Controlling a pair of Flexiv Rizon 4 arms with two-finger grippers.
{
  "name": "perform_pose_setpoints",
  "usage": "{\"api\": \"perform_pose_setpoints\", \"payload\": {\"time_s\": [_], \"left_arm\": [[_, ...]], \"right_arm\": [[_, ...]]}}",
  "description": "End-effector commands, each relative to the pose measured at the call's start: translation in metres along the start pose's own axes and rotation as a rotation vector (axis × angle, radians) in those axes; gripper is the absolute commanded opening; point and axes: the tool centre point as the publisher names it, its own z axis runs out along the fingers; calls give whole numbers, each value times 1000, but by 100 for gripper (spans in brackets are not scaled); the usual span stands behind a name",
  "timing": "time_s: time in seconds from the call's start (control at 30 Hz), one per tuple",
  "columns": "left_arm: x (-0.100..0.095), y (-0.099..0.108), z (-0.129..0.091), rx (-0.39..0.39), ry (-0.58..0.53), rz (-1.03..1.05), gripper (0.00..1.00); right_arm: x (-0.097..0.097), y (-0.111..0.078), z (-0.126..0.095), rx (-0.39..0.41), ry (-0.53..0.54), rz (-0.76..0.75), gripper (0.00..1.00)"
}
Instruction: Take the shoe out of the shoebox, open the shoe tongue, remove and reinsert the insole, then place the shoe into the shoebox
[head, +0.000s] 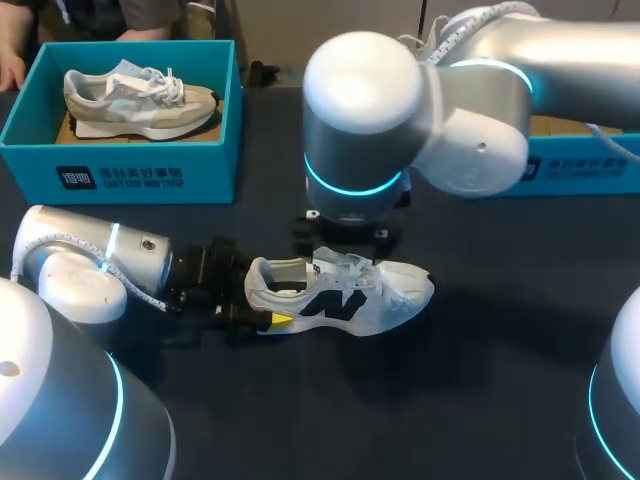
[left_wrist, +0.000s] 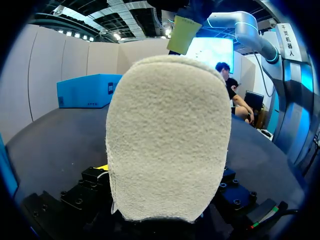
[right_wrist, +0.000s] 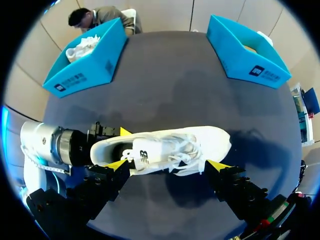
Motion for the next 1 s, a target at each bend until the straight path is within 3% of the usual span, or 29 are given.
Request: {"api": "perform_pose_setpoints", "payload": {"time_s": [0.03, 0.27, 0.6, 1.0], "left_arm": [[-3, 2, 4, -2, 3, 0, 0], [-3, 2, 4, -2, 3, 0, 0], [-3, 2, 4, -2, 3, 0, 0], [-3, 2, 4, -2, 3, 0, 0]], "right_arm": [[30, -2, 17, -5, -56, 22, 100], [41, 0, 35, 6, -71, -3, 100], [45, 1, 50, 34, -230, -48, 100], [34, 1, 63, 38, -415, -57, 100]]}}
